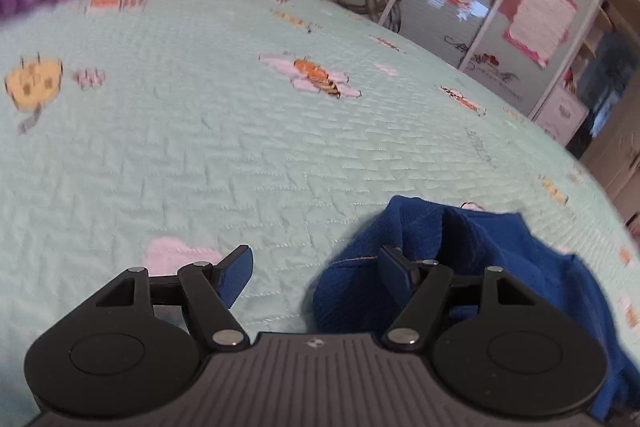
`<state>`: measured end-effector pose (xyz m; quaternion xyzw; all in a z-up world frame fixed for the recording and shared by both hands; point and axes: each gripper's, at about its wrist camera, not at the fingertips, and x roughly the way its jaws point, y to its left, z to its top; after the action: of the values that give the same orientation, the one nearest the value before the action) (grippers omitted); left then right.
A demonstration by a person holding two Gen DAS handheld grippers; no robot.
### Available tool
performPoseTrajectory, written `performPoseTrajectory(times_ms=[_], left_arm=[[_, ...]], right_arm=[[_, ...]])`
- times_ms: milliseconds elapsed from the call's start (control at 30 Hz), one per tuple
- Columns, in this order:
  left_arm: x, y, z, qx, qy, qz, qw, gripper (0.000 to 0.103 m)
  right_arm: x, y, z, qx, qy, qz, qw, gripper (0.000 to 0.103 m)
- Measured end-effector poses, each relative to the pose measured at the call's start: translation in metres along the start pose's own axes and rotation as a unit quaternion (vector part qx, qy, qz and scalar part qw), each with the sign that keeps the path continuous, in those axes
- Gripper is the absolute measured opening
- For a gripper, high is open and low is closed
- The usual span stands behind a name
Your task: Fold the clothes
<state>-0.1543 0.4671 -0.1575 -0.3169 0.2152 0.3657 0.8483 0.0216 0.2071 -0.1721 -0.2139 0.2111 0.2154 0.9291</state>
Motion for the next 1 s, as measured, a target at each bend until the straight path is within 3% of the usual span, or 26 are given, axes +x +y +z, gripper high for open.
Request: performPoseTrajectory(times_ms=[100, 300, 500, 633, 733, 767, 833, 867, 900, 1000], left_arm=[[-0.003, 0.008, 0.003, -0.022, 0.003, -0.019, 0.9996, 0.072], [-0.007, 0.025, 0.007, -0.089, 0.025, -0.102, 0.9905, 0.072], [-0.007, 0.028, 0.007, -0.116, 0.05, -0.136, 0.9826, 0.073], [0.0, 0.026, 0.008, -0.112, 0.061, -0.121, 0.9843, 0.075], [0.009, 0.017, 0.002, -0.073, 0.063, -0.113, 0.9888, 0.075], [0.011, 0.012, 0.001, -0.055, 0.06, -0.11, 0.9905, 0.073], [0.012, -0.002, -0.002, -0.003, 0.054, -0.1, 0.9935, 0.058], [0.015, -0.005, -0.005, 0.008, 0.056, -0.096, 0.9938, 0.036], [0.017, -0.008, -0.007, 0.018, 0.057, -0.092, 0.994, 0.022], [0.014, 0.003, 0.0, -0.011, 0.032, -0.105, 0.9939, 0.012]], right_arm=[[0.001, -0.001, 0.0, 0.002, 0.001, 0.002, 1.0, 0.084], [0.001, 0.001, 0.0, -0.004, 0.001, -0.003, 1.0, 0.084], [0.001, 0.002, 0.0, -0.008, 0.001, -0.006, 1.0, 0.084], [0.0, 0.001, 0.0, -0.009, 0.001, -0.007, 1.0, 0.084], [0.0, 0.002, -0.001, -0.01, 0.0, -0.008, 1.0, 0.085], [0.0, 0.002, -0.001, -0.01, 0.0, -0.008, 1.0, 0.085], [0.0, 0.002, -0.001, -0.01, 0.0, -0.008, 1.0, 0.085], [0.0, 0.002, -0.001, -0.01, 0.0, -0.008, 1.0, 0.085], [-0.001, 0.002, -0.001, -0.011, 0.0, -0.009, 1.0, 0.085], [-0.001, 0.003, -0.001, -0.012, -0.001, -0.01, 1.0, 0.085]])
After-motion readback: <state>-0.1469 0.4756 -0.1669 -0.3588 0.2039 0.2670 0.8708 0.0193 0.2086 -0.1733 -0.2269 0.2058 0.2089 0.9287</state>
